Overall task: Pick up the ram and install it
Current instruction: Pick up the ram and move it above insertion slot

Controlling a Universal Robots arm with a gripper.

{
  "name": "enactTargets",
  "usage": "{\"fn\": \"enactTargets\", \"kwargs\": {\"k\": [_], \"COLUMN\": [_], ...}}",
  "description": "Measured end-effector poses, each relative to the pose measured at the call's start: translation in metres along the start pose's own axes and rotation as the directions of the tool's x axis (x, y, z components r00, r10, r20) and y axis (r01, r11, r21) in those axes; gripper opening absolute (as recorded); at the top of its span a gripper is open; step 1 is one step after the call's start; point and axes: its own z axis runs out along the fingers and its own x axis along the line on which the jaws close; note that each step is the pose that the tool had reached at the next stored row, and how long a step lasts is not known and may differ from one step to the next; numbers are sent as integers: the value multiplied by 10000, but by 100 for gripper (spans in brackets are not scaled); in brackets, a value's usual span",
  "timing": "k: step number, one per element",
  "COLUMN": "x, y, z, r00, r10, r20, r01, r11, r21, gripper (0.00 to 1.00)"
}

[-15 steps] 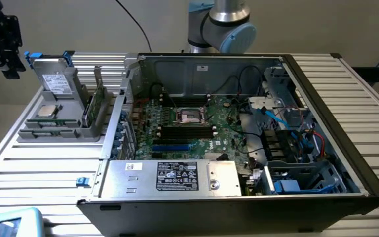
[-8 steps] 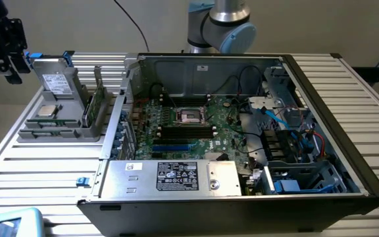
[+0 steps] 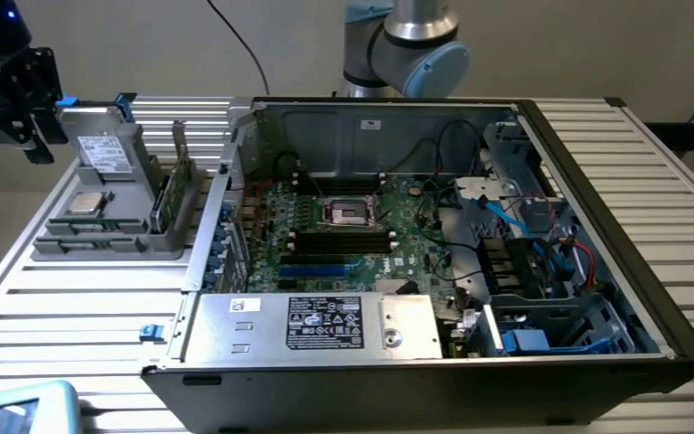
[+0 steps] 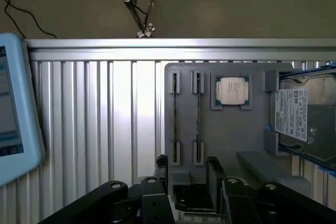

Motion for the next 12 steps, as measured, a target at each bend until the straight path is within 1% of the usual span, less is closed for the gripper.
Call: {"fn": "enactTargets", "kwargs": {"k": [2,4,5,7,8,9,12], "x": [1,0,0,0,0,1,1], "y": [4,14,22,45,58,62,62], "z": [38,74,87,110,124,140,142], "r00": [10000,10000,10000,9999,9998,9998,9998], "r10": [-2,-2,-4,-7,-6,-8,-9], "r20": [10,38,66,150,177,186,185], "r01": [2,2,4,7,6,7,9], "r11": [10000,10000,10000,10000,10000,10000,10000], "r21": [0,1,0,5,8,10,3], "gripper": [43,43,43,43,43,43,43]}}
